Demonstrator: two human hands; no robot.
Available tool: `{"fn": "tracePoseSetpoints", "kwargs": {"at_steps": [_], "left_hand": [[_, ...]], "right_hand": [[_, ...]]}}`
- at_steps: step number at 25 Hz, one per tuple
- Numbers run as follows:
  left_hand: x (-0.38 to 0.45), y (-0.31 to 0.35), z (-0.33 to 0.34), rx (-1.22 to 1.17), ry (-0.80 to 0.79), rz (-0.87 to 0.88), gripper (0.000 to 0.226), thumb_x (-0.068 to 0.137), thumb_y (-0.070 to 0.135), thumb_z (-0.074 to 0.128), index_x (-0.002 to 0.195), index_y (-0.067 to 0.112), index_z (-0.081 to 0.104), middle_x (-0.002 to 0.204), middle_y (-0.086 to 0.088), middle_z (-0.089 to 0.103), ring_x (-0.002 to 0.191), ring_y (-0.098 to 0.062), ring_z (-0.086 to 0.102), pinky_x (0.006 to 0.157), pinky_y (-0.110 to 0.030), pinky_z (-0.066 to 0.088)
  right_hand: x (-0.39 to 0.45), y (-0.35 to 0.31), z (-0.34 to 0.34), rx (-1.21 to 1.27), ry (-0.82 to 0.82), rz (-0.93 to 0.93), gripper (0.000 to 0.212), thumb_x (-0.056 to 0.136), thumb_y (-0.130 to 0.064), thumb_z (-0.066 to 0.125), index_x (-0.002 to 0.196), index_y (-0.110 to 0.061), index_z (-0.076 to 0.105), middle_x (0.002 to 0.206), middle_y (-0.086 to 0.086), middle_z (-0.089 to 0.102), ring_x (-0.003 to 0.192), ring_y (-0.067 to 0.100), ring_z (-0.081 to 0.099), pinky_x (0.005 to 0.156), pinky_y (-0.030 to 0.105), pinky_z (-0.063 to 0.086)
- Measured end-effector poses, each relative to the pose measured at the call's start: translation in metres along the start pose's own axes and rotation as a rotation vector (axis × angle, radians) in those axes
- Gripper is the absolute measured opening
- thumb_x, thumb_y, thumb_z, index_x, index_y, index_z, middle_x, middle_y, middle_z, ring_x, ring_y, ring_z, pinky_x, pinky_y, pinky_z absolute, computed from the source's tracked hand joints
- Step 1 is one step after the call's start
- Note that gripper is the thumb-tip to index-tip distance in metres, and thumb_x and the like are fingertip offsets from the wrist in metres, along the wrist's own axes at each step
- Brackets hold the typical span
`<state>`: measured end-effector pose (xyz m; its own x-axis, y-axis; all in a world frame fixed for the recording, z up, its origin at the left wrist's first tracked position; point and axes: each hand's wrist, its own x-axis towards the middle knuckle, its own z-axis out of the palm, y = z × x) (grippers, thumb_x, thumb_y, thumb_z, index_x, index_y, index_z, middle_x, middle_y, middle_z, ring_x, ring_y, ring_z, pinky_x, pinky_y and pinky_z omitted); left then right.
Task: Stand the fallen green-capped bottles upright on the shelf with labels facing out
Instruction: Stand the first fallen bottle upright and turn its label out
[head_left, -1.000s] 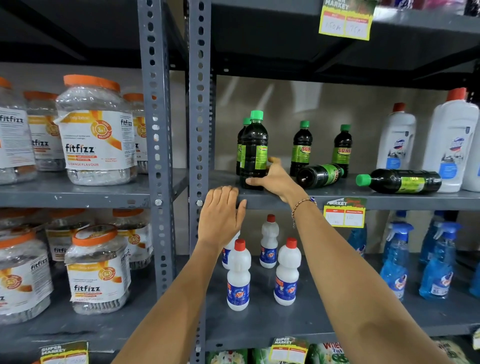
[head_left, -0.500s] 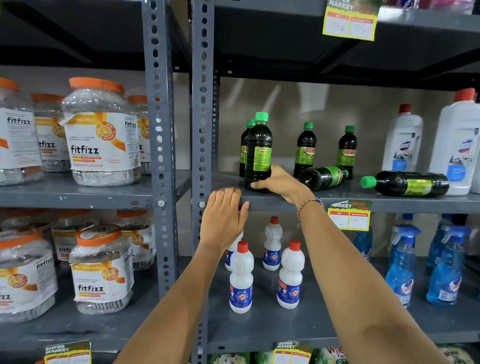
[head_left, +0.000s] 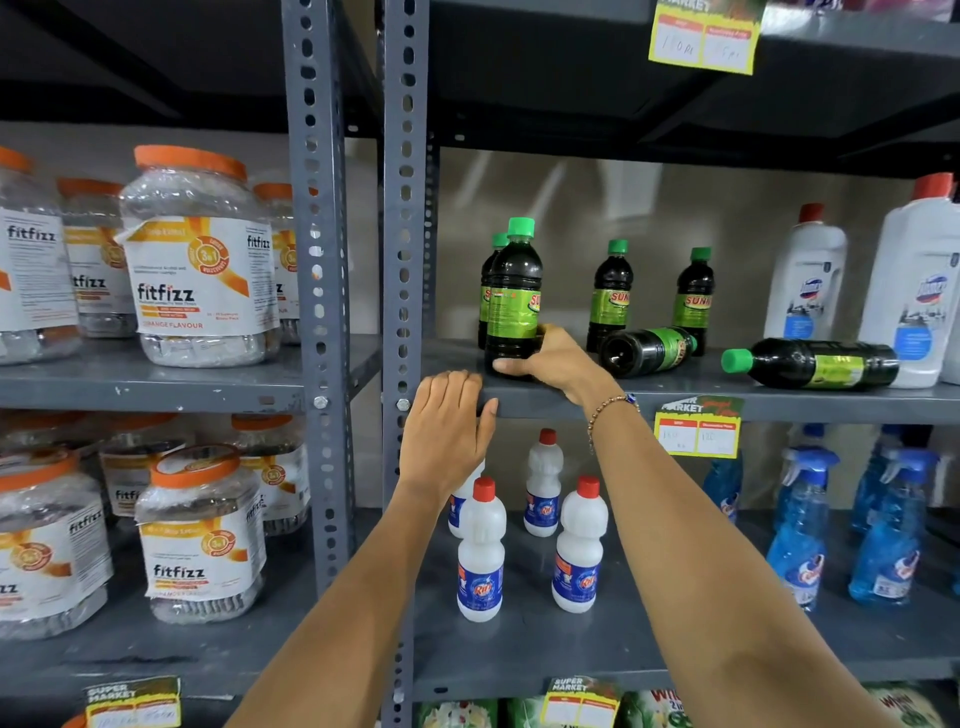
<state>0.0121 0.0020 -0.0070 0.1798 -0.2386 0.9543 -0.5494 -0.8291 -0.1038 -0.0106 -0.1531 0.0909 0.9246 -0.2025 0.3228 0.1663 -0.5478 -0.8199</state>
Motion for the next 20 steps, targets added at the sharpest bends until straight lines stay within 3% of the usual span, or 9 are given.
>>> {"fn": "tracePoseSetpoints", "kwargs": {"at_steps": [2,5,6,9,11,13,17,20], "left_hand": [[0.001,0.0,-0.001,-0.001,-0.001,-0.002,0.036,0.095,0.038,0.039,0.103,0.01,0.061,0.099,-0.006,0.066,0.091,-0.023,0.061,0.09,-0.031,0.037],[0.001,0.0,-0.001,0.011,-0.019,-0.008,0.037,0.095,0.039,0.039,0.105,0.011,0.061,0.101,-0.005,0.067,0.093,-0.022,0.061,0.091,-0.031,0.039],[0.001,0.0,-0.001,0.012,-0.02,-0.009,0.037,0.095,0.039,0.039,0.105,0.011,0.061,0.101,-0.005,0.067,0.093,-0.022,0.062,0.092,-0.031,0.038],[0.001,0.001,-0.002,0.01,-0.019,-0.013,0.036,0.094,0.039,0.04,0.104,0.012,0.062,0.101,-0.005,0.067,0.093,-0.022,0.062,0.092,-0.031,0.038],[0.001,0.001,-0.003,0.006,-0.025,-0.017,0.037,0.094,0.04,0.04,0.104,0.012,0.062,0.101,-0.004,0.067,0.094,-0.021,0.062,0.092,-0.032,0.042],[0.001,0.002,-0.005,-0.005,-0.026,-0.026,0.037,0.093,0.04,0.041,0.104,0.012,0.063,0.101,-0.004,0.068,0.093,-0.021,0.063,0.091,-0.033,0.046],[0.002,0.005,-0.007,-0.021,-0.049,-0.04,0.039,0.094,0.039,0.038,0.105,0.011,0.062,0.102,-0.005,0.067,0.094,-0.022,0.062,0.09,-0.034,0.047],[0.003,0.005,-0.008,-0.041,-0.073,-0.058,0.042,0.095,0.04,0.034,0.107,0.01,0.061,0.104,-0.006,0.067,0.096,-0.022,0.062,0.093,-0.035,0.046]], "right_hand": [[0.007,0.007,-0.002,-0.029,0.038,-0.041,0.101,0.037,-0.055,0.091,0.123,-0.016,0.054,0.118,-0.001,0.066,0.108,0.014,0.062,0.098,0.034,0.049],[0.003,0.0,-0.005,0.053,-0.015,0.012,0.079,0.055,-0.029,0.091,0.124,-0.01,0.056,0.118,0.004,0.069,0.111,0.017,0.063,0.102,0.035,0.047],[0.002,-0.001,-0.006,0.048,-0.015,0.027,0.081,0.054,-0.03,0.092,0.123,-0.009,0.056,0.117,0.004,0.069,0.111,0.018,0.064,0.102,0.035,0.048],[0.015,0.011,-0.003,-0.061,0.029,-0.002,0.115,0.024,-0.065,0.088,0.122,-0.016,0.055,0.115,-0.002,0.068,0.108,0.015,0.063,0.099,0.038,0.05],[0.031,0.026,-0.002,-0.084,0.035,-0.001,0.118,0.02,-0.071,0.085,0.121,-0.018,0.055,0.114,-0.004,0.068,0.107,0.015,0.064,0.098,0.039,0.051],[0.021,0.016,-0.001,-0.103,0.061,-0.004,0.113,0.025,-0.069,0.086,0.12,-0.017,0.054,0.113,-0.003,0.068,0.107,0.015,0.064,0.098,0.039,0.051],[0.001,-0.001,0.005,-0.139,0.117,0.032,0.093,0.052,-0.049,0.089,0.123,-0.01,0.043,0.119,0.001,0.058,0.11,0.017,0.057,0.098,0.039,0.049],[0.0,-0.002,0.01,-0.181,0.17,0.047,0.091,0.057,-0.051,0.087,0.122,-0.01,0.037,0.119,0.001,0.053,0.109,0.019,0.053,0.098,0.042,0.048]]}}
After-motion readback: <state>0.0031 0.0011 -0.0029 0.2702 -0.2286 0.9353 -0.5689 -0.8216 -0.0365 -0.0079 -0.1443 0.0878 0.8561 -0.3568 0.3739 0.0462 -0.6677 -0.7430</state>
